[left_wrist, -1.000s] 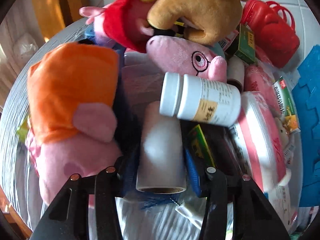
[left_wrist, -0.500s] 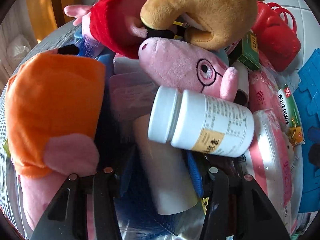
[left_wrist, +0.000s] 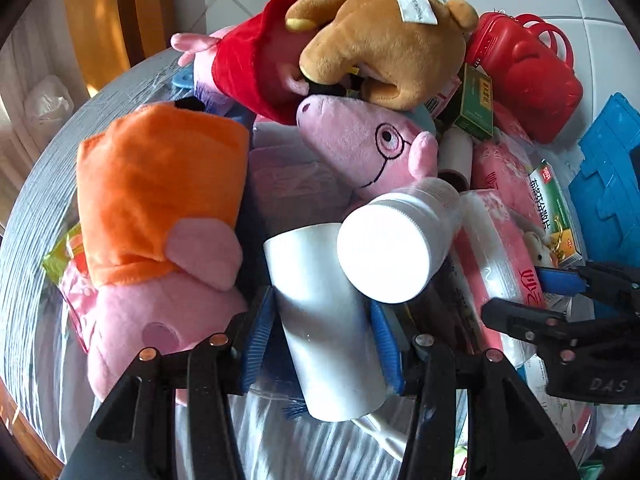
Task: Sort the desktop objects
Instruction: 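Lower the left tool onto the white paper roll in the pile, then grasp the white paper roll with the left tool while the right tool grasps the pink tissue pack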
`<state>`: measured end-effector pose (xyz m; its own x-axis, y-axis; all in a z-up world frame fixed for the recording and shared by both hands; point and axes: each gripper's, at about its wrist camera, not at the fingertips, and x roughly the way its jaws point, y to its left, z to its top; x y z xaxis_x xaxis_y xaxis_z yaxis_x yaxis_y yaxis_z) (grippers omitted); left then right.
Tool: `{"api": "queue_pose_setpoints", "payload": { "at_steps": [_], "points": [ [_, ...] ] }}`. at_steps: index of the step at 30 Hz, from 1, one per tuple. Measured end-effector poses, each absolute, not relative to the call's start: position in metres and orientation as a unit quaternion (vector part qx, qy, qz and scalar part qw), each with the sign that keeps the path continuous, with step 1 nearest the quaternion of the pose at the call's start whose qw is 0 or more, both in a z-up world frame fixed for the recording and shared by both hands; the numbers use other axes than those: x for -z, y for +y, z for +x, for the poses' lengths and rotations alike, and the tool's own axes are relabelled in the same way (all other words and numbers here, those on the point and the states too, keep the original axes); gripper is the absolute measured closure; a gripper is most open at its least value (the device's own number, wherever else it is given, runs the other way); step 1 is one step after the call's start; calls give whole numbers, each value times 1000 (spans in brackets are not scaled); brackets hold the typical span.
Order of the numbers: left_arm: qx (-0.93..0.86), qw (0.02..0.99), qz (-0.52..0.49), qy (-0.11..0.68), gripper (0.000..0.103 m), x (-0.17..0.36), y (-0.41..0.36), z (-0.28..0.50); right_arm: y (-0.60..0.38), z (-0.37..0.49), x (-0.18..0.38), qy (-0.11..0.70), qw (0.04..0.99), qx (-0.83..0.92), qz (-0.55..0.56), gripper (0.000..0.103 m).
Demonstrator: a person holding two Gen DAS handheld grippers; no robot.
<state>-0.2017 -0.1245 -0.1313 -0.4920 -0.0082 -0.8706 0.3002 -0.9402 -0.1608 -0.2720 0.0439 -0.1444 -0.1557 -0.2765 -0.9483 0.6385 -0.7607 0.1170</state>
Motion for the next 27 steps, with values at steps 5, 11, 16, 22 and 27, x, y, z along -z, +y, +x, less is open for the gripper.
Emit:
{"api": "queue_pose_setpoints", "payload": {
  "at_steps": [5, 11, 16, 22, 27],
  "points": [
    [846, 90, 503, 155, 57, 151, -113, -218, 32, -267, 146, 189, 299, 755, 552, 43],
    [878, 94, 453, 121, 60, 103, -99, -190, 53, -256, 117, 139, 305, 770, 542, 54],
    [895, 90, 421, 118, 68, 70, -96, -168, 71, -239, 74, 124, 308, 799, 501, 54],
    [913, 82, 387, 100, 80, 39, -85, -159, 89, -225, 35, 109, 299, 829, 461, 54],
    [909, 57, 402, 92, 79, 49, -82, -154, 116, -214, 34, 91, 282, 835, 464, 53]
  ]
}}
